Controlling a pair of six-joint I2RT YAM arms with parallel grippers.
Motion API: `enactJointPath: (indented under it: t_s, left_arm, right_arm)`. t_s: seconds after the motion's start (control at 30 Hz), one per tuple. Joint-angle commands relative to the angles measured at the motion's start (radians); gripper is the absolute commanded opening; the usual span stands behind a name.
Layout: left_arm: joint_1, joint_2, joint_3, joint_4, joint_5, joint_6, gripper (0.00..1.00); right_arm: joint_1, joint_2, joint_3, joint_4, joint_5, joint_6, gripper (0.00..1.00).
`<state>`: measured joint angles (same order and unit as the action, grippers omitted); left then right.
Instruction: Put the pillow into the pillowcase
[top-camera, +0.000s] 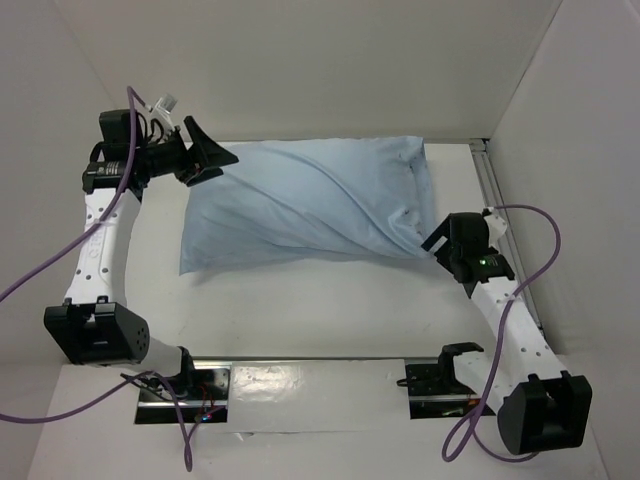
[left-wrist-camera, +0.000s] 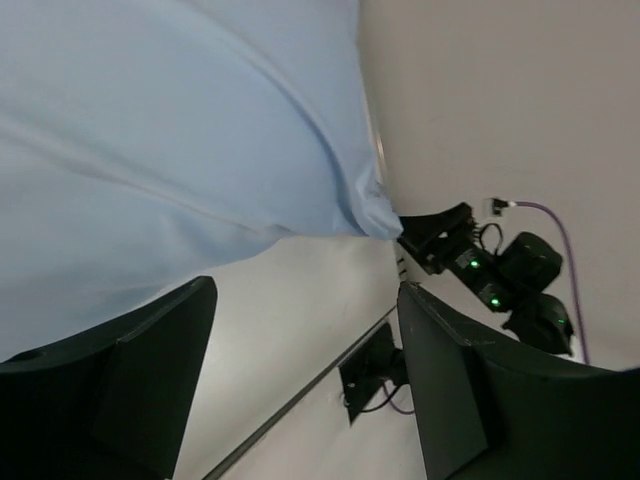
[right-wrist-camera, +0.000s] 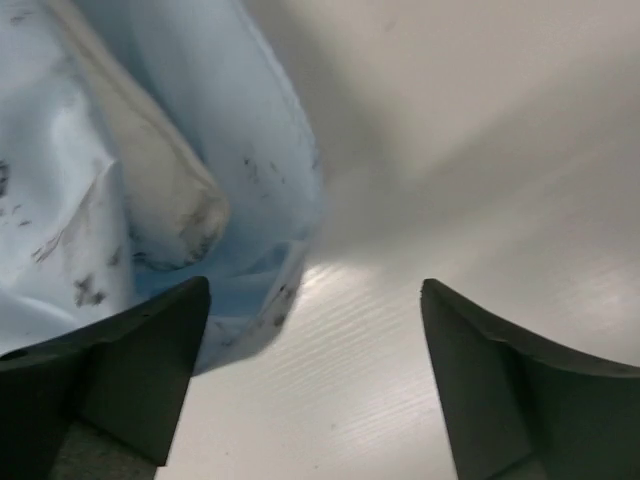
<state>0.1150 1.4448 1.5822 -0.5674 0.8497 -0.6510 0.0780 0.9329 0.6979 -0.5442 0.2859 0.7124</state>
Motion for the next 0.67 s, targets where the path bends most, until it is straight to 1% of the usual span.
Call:
enactJointPath:
  t_s: [0.0, 0.07, 0.1, 0.13, 0.2, 0.23, 0.33, 0.43, 0.53, 0.57, 0.63]
  left_arm:
    - [-0.011, -0.049, 0.001, -0.077, -0.132, 0.083, 0.86]
    - [-0.023, -0.061, 0.012, -0.112, -0.204, 0.117, 0.88]
    - [-0.046, -0.072, 0.021, -0.126, -0.239, 0.129, 0.90]
    - [-0.046, -0.072, 0.021, -0.138, -0.309, 0.149, 0.91]
    - [-0.060, -0.104, 0.021, -0.147, -0.351, 0.160, 0.92]
    - [-0.060, -0.113, 0.009, -0.147, -0.371, 0.160, 0.92]
    - [-0.060, -0.155, -0.013, -0.147, -0.391, 0.169, 0.93]
    - [-0.069, -0.202, -0.022, -0.147, -0.391, 0.180, 0.94]
    - [-0.078, -0.260, -0.042, -0.123, -0.402, 0.180, 0.94]
    - [-0.078, -0.276, -0.042, -0.114, -0.402, 0.180, 0.95]
    - [-0.078, -0.305, -0.066, -0.098, -0.402, 0.180, 0.95]
  right_arm:
    - [-0.007, 0.027, 0.096, -0.094, 0.111, -0.013, 1.00]
    - [-0.007, 0.040, 0.149, -0.169, 0.191, -0.004, 1.00]
    - [-0.007, 0.040, 0.210, -0.190, 0.285, 0.008, 1.00]
    - [-0.007, 0.052, 0.242, -0.209, 0.323, 0.009, 1.00]
    - [-0.007, 0.066, 0.310, -0.221, 0.381, -0.004, 1.00]
    - [-0.007, 0.084, 0.377, -0.221, 0.419, -0.016, 1.00]
    - [-0.007, 0.116, 0.486, -0.211, 0.464, -0.051, 1.00]
    - [-0.007, 0.127, 0.534, -0.169, 0.498, -0.105, 1.00]
    - [-0.007, 0.100, 0.545, -0.126, 0.510, -0.142, 1.00]
    - [-0.007, 0.089, 0.545, -0.103, 0.510, -0.177, 0.97]
    - [-0.007, 0.049, 0.522, -0.085, 0.496, -0.192, 1.00]
